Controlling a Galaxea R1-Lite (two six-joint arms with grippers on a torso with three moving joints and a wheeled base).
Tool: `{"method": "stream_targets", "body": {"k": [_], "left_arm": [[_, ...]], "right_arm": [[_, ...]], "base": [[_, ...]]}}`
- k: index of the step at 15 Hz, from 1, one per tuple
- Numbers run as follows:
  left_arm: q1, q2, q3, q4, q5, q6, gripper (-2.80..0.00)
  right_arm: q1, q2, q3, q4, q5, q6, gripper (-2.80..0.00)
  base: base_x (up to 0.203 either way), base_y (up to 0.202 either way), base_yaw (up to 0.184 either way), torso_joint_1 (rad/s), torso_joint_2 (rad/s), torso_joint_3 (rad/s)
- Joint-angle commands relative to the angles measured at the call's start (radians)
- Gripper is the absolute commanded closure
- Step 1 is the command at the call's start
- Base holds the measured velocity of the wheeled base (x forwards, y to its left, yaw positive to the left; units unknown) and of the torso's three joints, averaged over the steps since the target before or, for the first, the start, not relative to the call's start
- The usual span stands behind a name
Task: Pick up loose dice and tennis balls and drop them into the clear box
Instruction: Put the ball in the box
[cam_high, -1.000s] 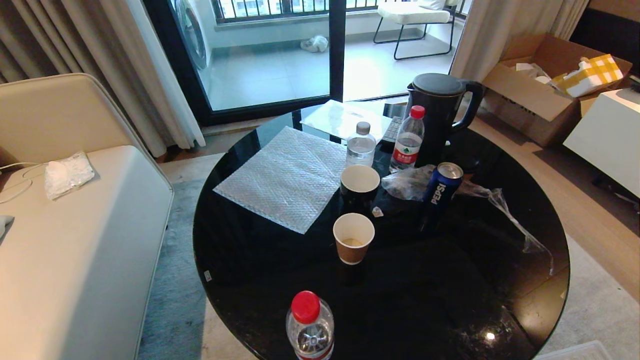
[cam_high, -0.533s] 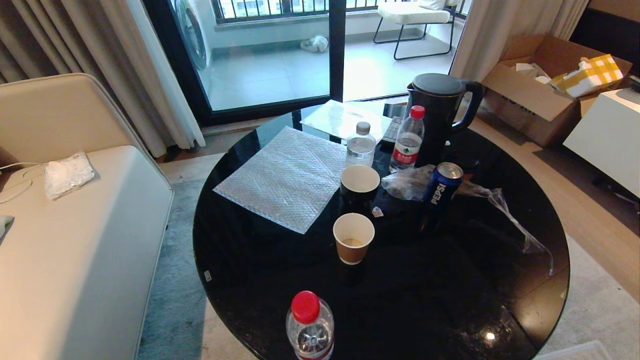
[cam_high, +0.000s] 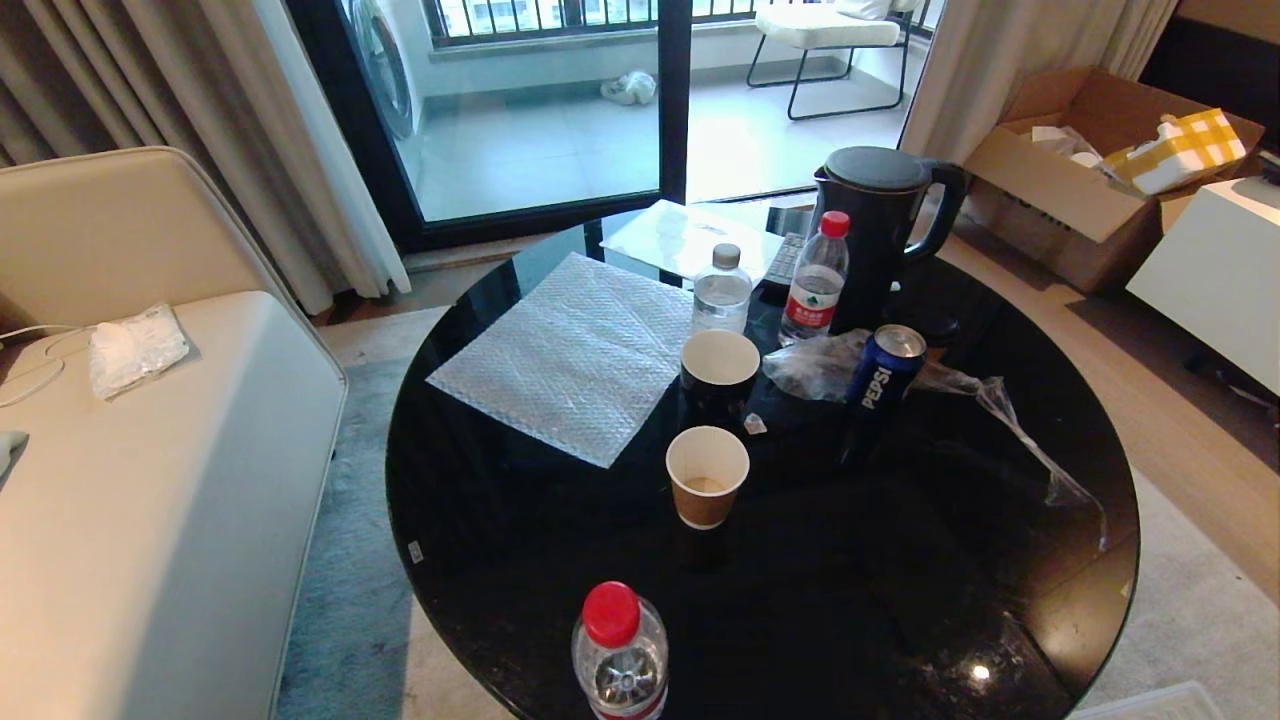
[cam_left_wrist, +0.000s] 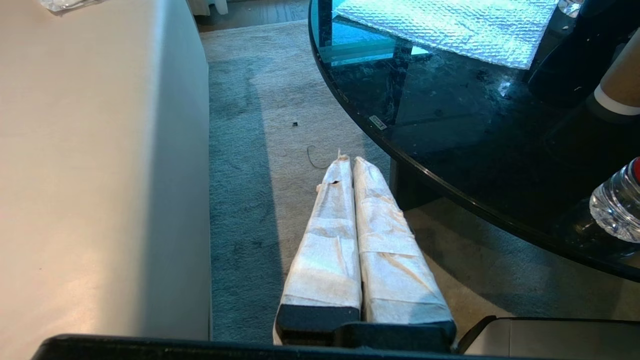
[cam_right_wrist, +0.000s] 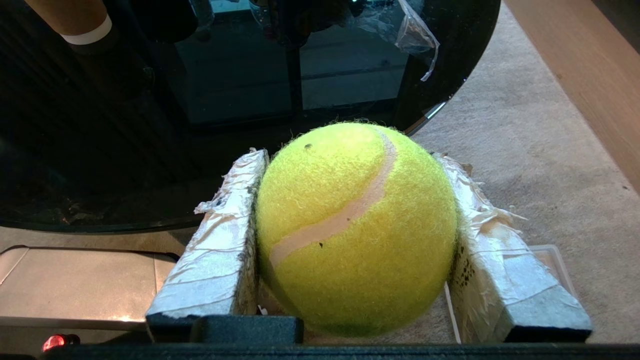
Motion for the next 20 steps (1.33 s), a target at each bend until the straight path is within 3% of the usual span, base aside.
{"method": "stream_targets", "body": {"k": [1,20], "left_arm": [[0.000,0.001,0.000,-0.001,0.003,-0.006,0.00],[0.000,0.000,0.000,-0.001,0.003,-0.005,0.00]], "right_arm": [[0.000,0.002,0.000,0.001,0.001,0.000,0.00],[0.000,0.002,0.000,0.001,0.001,0.000,0.00]], "base": [[0.000,0.000,0.000,0.000,0.00,0.000],[0.000,0.000,0.000,0.002,0.00,0.093]]}}
